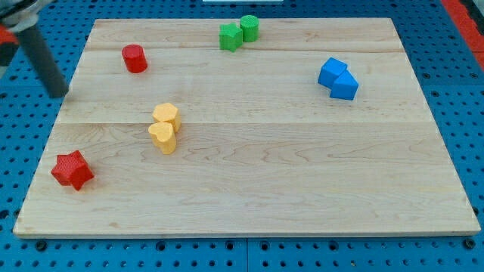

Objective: Place the red star below the red circle

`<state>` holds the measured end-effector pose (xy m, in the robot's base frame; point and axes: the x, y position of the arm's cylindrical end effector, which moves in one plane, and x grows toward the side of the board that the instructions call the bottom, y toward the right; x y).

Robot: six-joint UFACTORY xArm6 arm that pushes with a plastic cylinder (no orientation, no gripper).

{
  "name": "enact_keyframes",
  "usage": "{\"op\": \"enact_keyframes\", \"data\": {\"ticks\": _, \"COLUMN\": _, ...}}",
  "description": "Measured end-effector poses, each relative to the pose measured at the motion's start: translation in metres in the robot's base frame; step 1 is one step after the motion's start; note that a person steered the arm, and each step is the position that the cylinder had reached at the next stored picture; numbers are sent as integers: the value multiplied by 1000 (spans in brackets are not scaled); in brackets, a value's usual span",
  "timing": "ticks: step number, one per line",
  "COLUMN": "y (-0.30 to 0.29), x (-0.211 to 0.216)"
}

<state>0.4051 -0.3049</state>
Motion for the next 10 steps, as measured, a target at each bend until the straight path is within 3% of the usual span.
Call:
{"op": "enact_keyframes", "data": {"ticks": 1, "y": 0, "x": 15}}
{"op": "enact_keyframes", "data": {"ticks": 2, "y": 1, "x": 66}}
{"op": "enact_keyframes", "data": {"ticks": 3, "y": 28, "x": 143}}
{"op": "enact_keyframes", "data": {"ticks": 4, "y": 37, "x": 181}}
{"op": "enact_keyframes", "data": {"ticks": 5, "y": 68, "x": 154}}
{"op": "enact_keyframes", "data": {"ticks": 10, "y": 96, "x": 9}}
